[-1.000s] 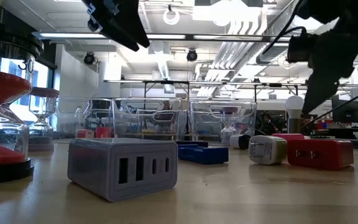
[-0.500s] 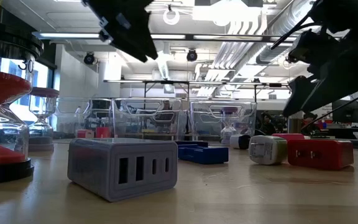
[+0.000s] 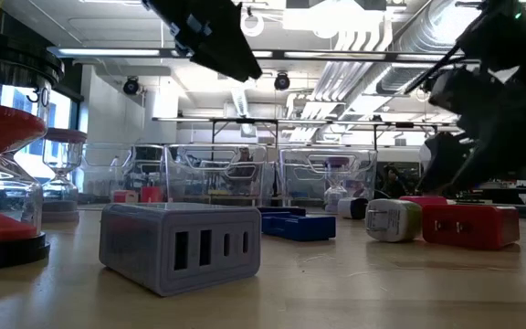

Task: Pick & Place Office items
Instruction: Put the pink charger adapter into the left transparent bin

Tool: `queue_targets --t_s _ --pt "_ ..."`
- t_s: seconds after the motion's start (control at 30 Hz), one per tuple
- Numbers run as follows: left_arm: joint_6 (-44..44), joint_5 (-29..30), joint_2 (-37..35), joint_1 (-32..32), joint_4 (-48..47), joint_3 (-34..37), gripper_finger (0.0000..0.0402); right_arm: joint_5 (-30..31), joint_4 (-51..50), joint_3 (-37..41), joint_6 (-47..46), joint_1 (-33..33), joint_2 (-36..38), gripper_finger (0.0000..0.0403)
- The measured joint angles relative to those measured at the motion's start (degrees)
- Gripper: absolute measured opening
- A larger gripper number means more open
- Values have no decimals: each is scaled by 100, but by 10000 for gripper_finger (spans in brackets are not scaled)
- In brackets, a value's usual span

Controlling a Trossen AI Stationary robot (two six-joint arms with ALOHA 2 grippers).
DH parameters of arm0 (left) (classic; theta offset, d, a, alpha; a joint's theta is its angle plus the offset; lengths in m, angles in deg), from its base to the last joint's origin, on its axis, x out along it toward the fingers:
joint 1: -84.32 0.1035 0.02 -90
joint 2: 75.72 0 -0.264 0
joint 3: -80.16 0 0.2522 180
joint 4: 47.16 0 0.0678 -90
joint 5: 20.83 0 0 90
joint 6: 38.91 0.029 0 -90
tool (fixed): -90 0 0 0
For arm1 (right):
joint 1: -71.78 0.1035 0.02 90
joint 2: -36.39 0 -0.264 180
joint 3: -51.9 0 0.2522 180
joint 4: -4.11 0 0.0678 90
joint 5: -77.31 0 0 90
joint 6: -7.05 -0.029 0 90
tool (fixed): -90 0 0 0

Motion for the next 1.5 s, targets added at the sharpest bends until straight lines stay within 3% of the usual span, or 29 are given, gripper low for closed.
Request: queue_targets --t_s 0.47,0.7,0.97,1.17,1.33,1.5 --pt "119 -322 301 74 209 3 245 -35 1584 -15 434 -7 -1887 318" --pt "633 -606 684 70 365 1 245 -68 1984 -15 540 -7 -2206 255" --pt "1076 -611 1087 35 616 1 245 6 2046 -11 350 -4 -2215 139" --pt "1269 -652 1144 35 842 1 245 224 2414 -30 25 -15 -2230 138" --pt "2338 -690 1144 18 1358 1 245 112 2468 -419 -189 -11 -2226 138" --pt "3755 -1577 1142 8 1926 1 245 -362 2495 -966 -557 -11 -2226 141"
